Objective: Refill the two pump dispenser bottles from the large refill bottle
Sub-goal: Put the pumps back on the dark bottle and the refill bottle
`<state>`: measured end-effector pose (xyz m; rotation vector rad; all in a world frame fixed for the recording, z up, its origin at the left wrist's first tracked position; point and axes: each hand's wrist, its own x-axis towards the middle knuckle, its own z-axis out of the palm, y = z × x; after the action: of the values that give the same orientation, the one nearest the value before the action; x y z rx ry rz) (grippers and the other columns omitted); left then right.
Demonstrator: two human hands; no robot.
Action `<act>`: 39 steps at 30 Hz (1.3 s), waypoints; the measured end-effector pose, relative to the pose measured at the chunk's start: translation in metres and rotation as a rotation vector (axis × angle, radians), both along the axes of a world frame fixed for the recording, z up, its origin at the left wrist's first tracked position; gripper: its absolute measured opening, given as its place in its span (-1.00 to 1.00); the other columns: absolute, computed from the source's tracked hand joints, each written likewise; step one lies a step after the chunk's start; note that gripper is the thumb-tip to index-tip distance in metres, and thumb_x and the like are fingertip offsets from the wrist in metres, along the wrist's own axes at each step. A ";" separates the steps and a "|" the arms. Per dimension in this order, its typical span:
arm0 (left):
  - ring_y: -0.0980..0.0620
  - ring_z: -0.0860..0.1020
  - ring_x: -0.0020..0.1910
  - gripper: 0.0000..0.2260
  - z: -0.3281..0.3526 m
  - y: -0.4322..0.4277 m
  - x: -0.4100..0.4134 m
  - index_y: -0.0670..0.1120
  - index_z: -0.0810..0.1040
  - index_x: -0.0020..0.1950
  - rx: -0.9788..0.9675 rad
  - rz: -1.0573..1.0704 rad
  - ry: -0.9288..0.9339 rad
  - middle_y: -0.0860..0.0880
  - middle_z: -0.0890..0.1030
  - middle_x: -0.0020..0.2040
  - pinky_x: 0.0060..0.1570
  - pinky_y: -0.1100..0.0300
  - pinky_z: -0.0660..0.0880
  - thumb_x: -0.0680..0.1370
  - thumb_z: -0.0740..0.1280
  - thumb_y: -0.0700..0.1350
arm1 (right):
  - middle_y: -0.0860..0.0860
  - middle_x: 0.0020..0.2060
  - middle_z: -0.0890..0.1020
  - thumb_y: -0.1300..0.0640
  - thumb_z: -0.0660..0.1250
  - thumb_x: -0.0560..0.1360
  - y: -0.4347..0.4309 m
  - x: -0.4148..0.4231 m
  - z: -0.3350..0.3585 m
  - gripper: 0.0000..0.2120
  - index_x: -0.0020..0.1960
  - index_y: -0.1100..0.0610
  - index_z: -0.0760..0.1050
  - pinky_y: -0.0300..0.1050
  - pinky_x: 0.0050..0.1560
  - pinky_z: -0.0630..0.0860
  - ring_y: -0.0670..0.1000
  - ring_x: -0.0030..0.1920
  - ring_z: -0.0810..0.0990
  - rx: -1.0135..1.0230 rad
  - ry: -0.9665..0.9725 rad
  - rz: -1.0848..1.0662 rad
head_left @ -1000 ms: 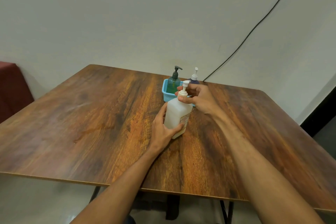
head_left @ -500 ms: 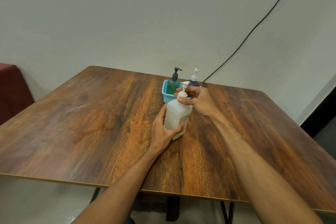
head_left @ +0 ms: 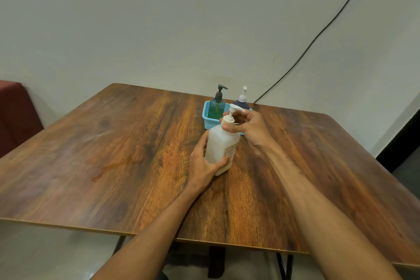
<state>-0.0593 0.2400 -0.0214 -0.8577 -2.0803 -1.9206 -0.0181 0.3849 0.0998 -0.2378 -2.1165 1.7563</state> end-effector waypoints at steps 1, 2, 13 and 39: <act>0.22 0.53 0.23 -0.20 0.000 0.000 0.000 0.49 0.23 0.38 -0.003 -0.001 -0.002 0.16 0.55 0.29 0.15 0.18 0.58 0.37 0.64 0.03 | 0.12 0.04 0.70 0.32 0.62 0.27 -0.002 -0.003 -0.001 -0.51 0.16 0.26 0.57 0.04 0.15 0.62 0.10 0.10 0.67 0.024 0.011 -0.038; 0.23 0.53 0.23 -0.20 0.000 0.000 0.001 0.50 0.22 0.37 -0.007 0.000 -0.007 0.16 0.55 0.29 0.15 0.18 0.58 0.37 0.64 0.04 | 0.13 0.03 0.69 0.28 0.66 0.21 -0.003 -0.005 -0.002 -0.48 0.12 0.25 0.57 0.05 0.11 0.63 0.11 0.08 0.67 0.049 0.020 -0.061; 0.30 0.50 0.25 -0.20 0.000 0.000 0.000 0.47 0.21 0.38 -0.014 -0.013 -0.016 0.27 0.50 0.27 0.13 0.35 0.52 0.37 0.63 0.05 | -0.02 -0.10 0.69 0.24 0.65 0.24 -0.001 -0.005 0.006 -0.62 -0.02 0.20 0.59 -0.16 -0.04 0.63 -0.07 -0.08 0.65 0.203 0.028 -0.053; 0.40 0.46 0.23 -0.20 -0.002 0.002 -0.002 0.37 0.22 0.43 -0.043 0.015 -0.011 0.32 0.48 0.26 0.11 0.44 0.47 0.37 0.63 0.06 | -0.04 0.05 0.70 0.19 0.59 0.36 0.007 -0.001 0.011 -0.61 0.16 0.15 0.63 -0.17 0.15 0.55 -0.12 0.08 0.64 0.328 -0.052 0.034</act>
<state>-0.0608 0.2415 -0.0232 -0.8404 -2.1351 -1.8839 -0.0190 0.3923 0.1112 -0.1589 -2.4163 1.4044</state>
